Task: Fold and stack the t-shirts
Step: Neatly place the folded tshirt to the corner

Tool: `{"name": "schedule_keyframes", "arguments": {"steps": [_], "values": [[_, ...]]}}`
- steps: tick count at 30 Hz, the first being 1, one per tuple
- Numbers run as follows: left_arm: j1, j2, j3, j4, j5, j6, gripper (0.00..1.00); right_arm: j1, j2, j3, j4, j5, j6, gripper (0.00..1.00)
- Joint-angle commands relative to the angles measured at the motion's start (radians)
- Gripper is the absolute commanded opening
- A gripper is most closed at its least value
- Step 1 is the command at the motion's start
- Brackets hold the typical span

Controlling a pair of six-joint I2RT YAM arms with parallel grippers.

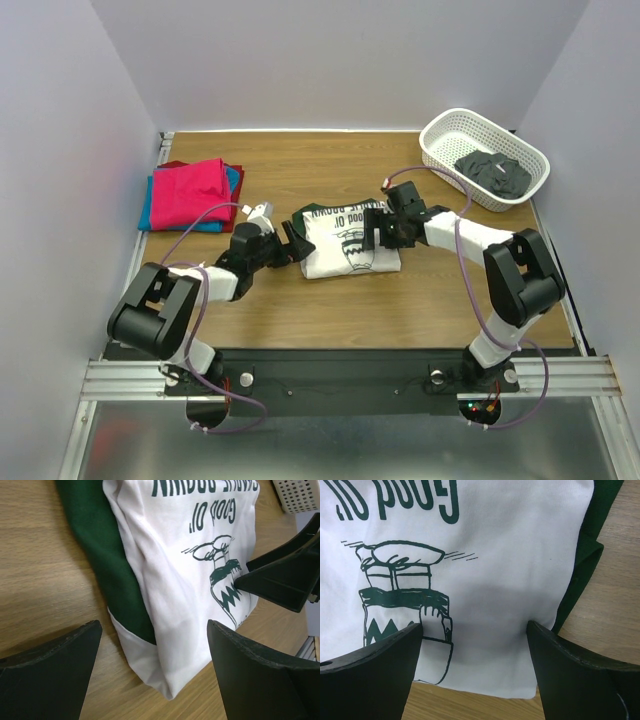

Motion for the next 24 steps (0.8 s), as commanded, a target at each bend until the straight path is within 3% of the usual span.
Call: {"name": "schedule_keyframes", "arguments": {"steps": [1, 6, 15, 24], "values": [[0.008, 0.011, -0.010, 0.070, -0.013, -0.009, 0.99, 0.008, 0.005, -0.006, 0.043, 0.007, 0.004, 0.91], [0.013, 0.084, 0.010, 0.108, 0.000, -0.014, 0.99, 0.009, 0.003, -0.014, 0.044, 0.007, 0.009, 0.91], [0.015, 0.262, 0.007, 0.331, 0.098, -0.090, 0.99, 0.008, -0.009, -0.008, 0.043, 0.000, 0.009, 0.91], [-0.044, 0.334, 0.066, 0.345, 0.062, -0.104, 0.99, 0.009, -0.003, -0.005, 0.044, -0.014, 0.012, 0.91]]}}
